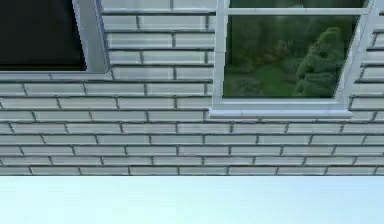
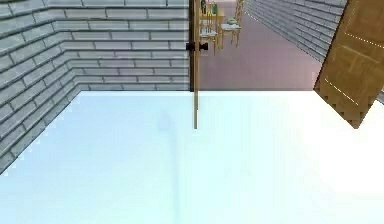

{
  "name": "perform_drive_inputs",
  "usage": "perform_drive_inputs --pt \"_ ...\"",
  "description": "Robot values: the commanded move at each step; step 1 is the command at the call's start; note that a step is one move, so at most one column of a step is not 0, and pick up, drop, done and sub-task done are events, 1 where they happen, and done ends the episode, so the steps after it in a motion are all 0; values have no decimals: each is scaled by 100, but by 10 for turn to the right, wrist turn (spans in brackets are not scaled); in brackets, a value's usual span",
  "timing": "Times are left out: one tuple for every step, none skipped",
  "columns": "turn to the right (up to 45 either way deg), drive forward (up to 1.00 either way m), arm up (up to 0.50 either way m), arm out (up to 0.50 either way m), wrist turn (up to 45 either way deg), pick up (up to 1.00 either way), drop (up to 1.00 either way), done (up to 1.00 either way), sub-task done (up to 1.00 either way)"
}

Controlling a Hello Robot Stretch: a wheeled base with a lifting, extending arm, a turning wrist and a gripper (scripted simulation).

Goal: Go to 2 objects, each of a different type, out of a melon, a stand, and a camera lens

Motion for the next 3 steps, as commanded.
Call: perform_drive_inputs --pt "450 0 0 0 0 0 0 0 0" --pt "450 0 0 0 0 0 0 0 0" --pt "240 0 0 0 0 0 0 0 0"
